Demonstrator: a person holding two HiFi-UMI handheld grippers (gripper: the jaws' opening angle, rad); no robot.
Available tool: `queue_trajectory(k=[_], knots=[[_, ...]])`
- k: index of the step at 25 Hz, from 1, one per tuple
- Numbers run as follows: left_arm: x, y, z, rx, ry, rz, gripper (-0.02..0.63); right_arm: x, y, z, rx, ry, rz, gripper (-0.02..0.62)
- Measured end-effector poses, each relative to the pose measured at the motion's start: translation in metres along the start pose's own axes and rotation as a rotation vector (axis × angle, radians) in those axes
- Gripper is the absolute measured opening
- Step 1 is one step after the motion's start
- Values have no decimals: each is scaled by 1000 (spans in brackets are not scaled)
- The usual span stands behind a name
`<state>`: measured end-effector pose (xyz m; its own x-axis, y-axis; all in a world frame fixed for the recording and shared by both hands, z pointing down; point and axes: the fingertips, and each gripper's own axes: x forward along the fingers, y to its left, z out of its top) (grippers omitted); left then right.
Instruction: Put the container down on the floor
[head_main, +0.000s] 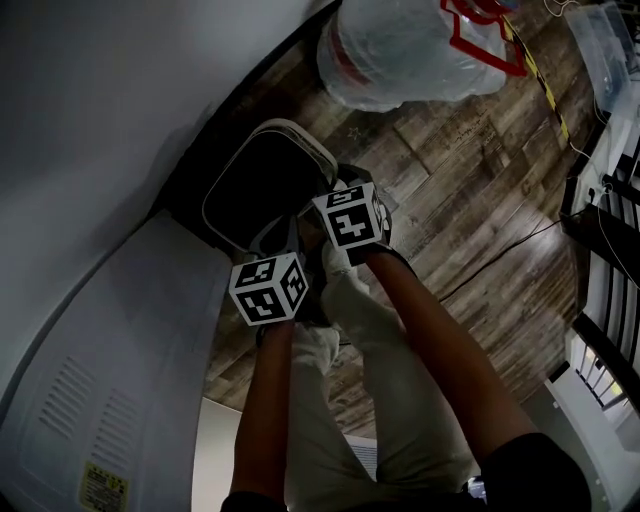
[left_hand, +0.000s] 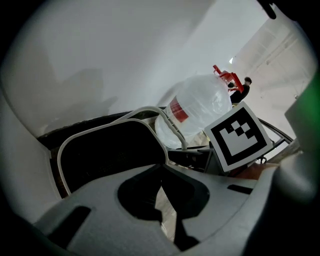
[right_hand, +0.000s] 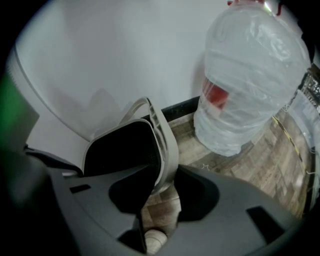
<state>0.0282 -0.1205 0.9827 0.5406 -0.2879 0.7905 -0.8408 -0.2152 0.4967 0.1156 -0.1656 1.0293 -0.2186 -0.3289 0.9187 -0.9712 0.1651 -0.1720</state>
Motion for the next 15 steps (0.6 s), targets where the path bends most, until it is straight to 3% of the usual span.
queue_trajectory(k=[5, 15], knots=[[14, -10, -3, 18, 11, -17, 14, 6, -13, -15, 24, 34, 6, 151], [3, -12, 1, 25, 12, -10, 14, -8, -13, -27, 104, 53, 12, 160]])
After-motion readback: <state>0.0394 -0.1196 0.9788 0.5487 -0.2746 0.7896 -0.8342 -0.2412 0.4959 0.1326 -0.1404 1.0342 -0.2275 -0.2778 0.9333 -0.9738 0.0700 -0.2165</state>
